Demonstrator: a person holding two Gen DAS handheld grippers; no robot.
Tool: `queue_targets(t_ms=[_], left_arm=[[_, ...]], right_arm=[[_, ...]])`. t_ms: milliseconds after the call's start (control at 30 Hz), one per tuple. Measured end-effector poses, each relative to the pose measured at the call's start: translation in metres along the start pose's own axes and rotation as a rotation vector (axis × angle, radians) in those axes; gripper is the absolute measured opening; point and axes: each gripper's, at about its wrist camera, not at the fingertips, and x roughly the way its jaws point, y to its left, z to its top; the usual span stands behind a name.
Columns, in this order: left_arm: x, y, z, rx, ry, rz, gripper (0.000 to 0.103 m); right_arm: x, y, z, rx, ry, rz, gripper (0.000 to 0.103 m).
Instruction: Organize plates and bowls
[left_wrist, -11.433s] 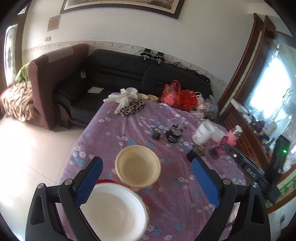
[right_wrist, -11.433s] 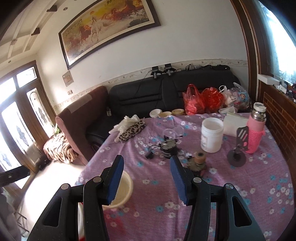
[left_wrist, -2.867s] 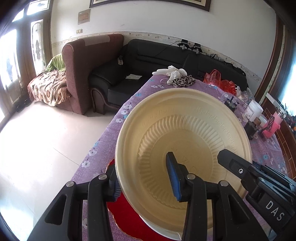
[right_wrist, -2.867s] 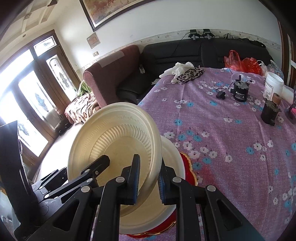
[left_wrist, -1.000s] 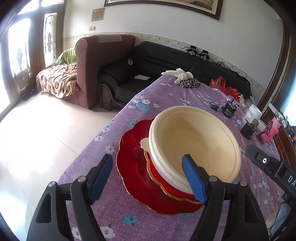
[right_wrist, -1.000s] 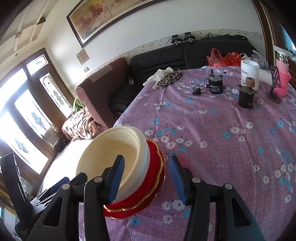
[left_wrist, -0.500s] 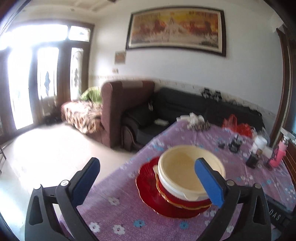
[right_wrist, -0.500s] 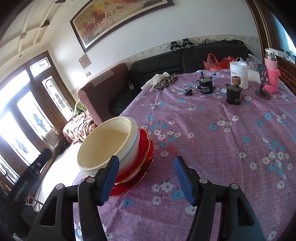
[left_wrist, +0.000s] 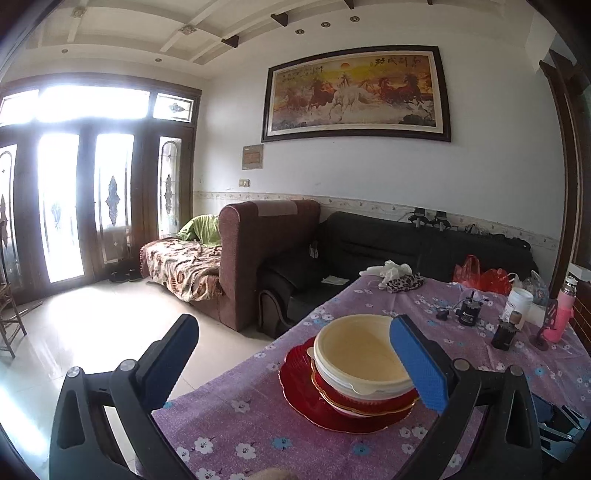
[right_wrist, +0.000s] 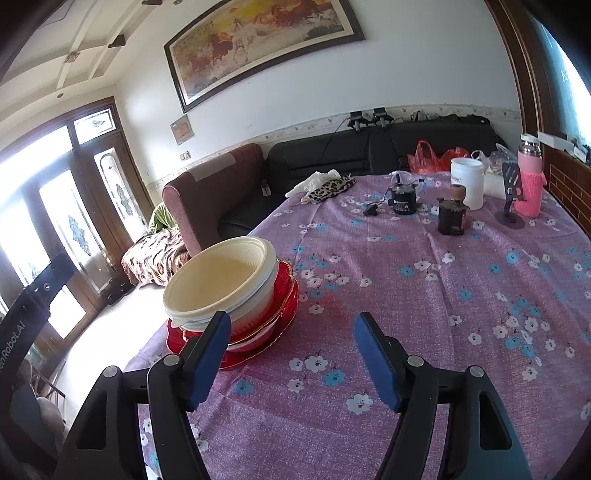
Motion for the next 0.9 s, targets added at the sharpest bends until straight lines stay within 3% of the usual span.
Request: queue_targets(t_ms=[233,467,900], left_arm=[[0.013,-0.006,-0.011,0.012,0.121,-0.011,0.103],[0.024,-0.011,-0.028,0.025,0.230,-0.032,0.103],[0.051,-0.019,-0.043,0.028,0.330,-0.081,0.103]], right_arm=[[-0.020,0.011,-0.013,-0.103,-0.059,-0.013,0.081],[-0.031,0.002,-0.022,-0.126,-0.085,0.014,0.084],[-0.011,0.002,-0.043,-0.195,-0.017,-0.013,0.086]])
